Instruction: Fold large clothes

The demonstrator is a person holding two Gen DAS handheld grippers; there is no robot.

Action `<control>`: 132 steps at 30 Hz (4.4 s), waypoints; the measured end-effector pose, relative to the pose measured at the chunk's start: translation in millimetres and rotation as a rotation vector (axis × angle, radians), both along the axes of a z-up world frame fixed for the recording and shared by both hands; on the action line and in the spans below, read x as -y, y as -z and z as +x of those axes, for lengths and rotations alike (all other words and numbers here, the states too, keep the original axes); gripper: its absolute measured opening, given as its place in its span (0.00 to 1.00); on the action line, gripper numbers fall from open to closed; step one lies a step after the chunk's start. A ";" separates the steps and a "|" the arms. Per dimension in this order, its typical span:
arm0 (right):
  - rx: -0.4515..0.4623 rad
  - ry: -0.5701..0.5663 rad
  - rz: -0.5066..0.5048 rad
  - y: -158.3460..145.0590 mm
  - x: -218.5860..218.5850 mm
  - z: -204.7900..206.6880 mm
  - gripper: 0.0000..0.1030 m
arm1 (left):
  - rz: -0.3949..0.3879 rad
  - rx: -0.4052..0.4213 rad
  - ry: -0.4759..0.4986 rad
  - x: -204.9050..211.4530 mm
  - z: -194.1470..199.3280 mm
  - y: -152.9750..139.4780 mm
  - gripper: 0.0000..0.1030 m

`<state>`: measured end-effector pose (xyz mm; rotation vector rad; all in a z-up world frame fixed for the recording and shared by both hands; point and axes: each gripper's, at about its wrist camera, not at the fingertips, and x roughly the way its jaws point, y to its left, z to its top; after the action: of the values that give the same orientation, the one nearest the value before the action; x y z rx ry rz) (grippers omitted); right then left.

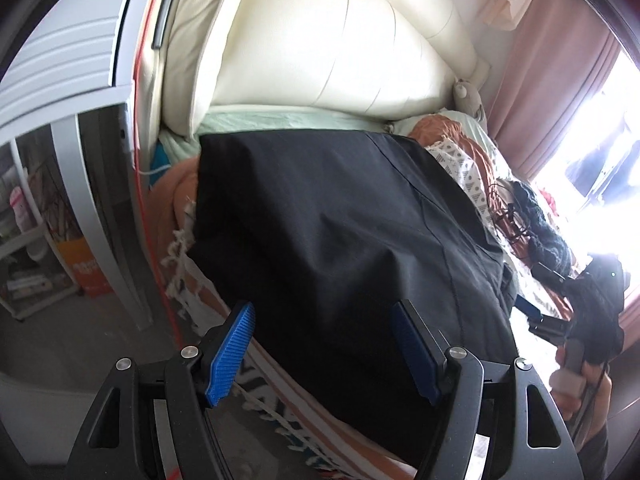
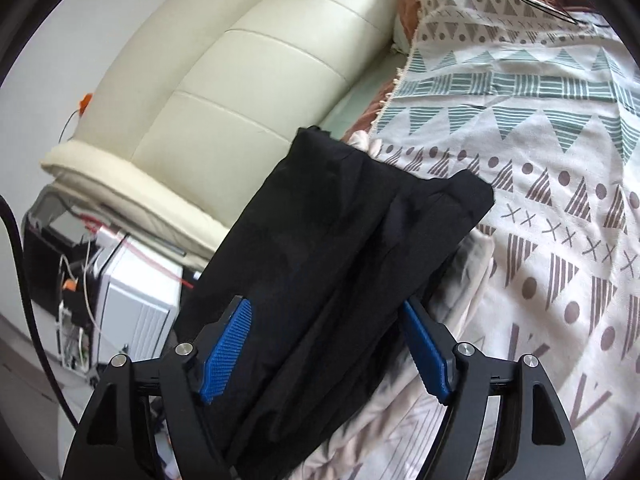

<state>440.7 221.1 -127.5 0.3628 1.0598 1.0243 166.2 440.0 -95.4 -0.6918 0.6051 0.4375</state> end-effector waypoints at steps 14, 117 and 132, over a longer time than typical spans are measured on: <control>0.031 -0.059 0.011 14.8 18.8 -75.9 0.74 | -0.045 -0.070 -0.029 29.1 20.8 15.8 0.81; 0.581 0.515 -0.297 -84.6 427.2 -435.0 1.00 | 0.508 0.282 0.379 396.7 -231.5 -103.7 1.00; 0.590 0.520 -0.307 -87.3 427.1 -439.2 1.00 | 0.502 0.294 0.376 396.7 -235.6 -105.8 0.99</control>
<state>1.5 -205.9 -40.3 0.0619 0.5269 0.4406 -69.5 43.3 10.4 -0.1475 0.3135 0.1202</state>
